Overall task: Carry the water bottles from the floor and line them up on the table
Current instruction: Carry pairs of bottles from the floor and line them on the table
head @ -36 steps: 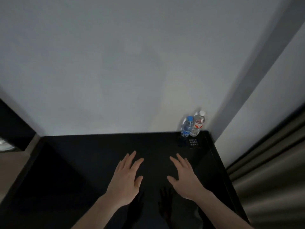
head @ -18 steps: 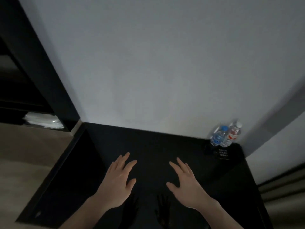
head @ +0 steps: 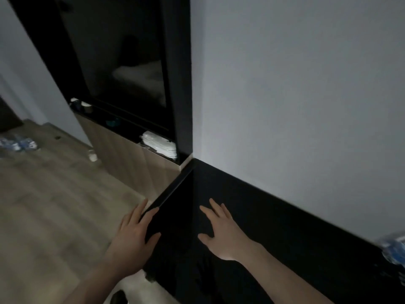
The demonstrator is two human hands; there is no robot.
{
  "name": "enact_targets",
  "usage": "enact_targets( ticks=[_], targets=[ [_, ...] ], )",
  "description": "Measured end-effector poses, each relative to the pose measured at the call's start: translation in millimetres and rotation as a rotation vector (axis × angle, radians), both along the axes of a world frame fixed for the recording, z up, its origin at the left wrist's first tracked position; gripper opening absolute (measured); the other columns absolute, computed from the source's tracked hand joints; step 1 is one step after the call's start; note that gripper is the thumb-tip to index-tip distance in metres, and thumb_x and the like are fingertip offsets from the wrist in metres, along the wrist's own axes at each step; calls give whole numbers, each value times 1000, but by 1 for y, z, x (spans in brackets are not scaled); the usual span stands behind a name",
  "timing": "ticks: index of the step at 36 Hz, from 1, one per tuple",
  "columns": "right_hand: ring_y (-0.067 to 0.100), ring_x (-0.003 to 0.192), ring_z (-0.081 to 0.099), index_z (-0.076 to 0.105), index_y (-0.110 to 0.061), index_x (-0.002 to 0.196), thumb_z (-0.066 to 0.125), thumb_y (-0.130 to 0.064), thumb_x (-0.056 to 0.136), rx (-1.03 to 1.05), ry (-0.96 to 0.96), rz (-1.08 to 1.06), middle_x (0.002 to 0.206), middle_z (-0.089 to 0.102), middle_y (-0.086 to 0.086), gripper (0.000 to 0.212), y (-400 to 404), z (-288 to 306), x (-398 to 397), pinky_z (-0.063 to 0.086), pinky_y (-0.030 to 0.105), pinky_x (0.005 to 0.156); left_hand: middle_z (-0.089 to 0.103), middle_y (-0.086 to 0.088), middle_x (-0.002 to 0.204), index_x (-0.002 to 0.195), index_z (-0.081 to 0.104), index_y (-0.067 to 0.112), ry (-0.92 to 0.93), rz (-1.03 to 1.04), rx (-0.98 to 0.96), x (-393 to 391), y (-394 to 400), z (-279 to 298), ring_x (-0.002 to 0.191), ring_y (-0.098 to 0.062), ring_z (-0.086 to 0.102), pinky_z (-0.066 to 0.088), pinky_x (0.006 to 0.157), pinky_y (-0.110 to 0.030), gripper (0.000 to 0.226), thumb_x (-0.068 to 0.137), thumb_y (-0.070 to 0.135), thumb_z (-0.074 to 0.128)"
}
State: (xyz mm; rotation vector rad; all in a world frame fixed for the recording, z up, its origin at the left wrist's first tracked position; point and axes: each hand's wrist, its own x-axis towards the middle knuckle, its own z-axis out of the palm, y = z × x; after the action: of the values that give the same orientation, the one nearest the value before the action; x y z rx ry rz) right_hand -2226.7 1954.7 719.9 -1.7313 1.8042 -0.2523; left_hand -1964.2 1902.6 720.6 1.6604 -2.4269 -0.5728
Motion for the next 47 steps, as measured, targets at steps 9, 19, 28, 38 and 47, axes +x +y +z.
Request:
enact_targets(
  ticks=[9,19,28,38,47],
  targets=[
    [23,152,-14,10,-35,157,55,-46,96,-41,22,107,164,-12,-13,75,-117,12,147,8,41,123,9,3,168,153,33,33,49,104,-41,156,-90,-2,154,-22,10,22,122,-38,64,96,42,61],
    [19,152,-12,11,-44,153,53,-46,96,-13,-85,164,164,-12,-16,71,-236,21,345,9,41,124,17,-4,166,151,41,27,-77,246,8,379,-175,11,152,-33,18,28,119,-47,73,85,56,48],
    [20,152,-7,17,-42,153,55,-52,90,-19,-46,272,164,-6,-17,74,-344,10,448,10,36,123,6,-1,168,155,29,32,-20,356,14,481,-258,25,155,-25,9,18,123,-38,69,96,45,60],
    [19,153,-3,18,-40,154,55,-53,87,-41,-56,373,165,-2,-12,77,-510,0,548,14,40,123,9,1,168,155,28,34,-37,468,-5,590,-384,23,152,-26,15,22,122,-42,70,94,50,60],
    [22,153,-1,15,-34,156,56,-48,92,-60,14,553,166,-3,-5,78,-668,14,659,12,38,124,17,-1,167,152,37,34,-62,624,-18,688,-492,26,151,-29,19,25,122,-46,70,90,50,65]
  ],
)
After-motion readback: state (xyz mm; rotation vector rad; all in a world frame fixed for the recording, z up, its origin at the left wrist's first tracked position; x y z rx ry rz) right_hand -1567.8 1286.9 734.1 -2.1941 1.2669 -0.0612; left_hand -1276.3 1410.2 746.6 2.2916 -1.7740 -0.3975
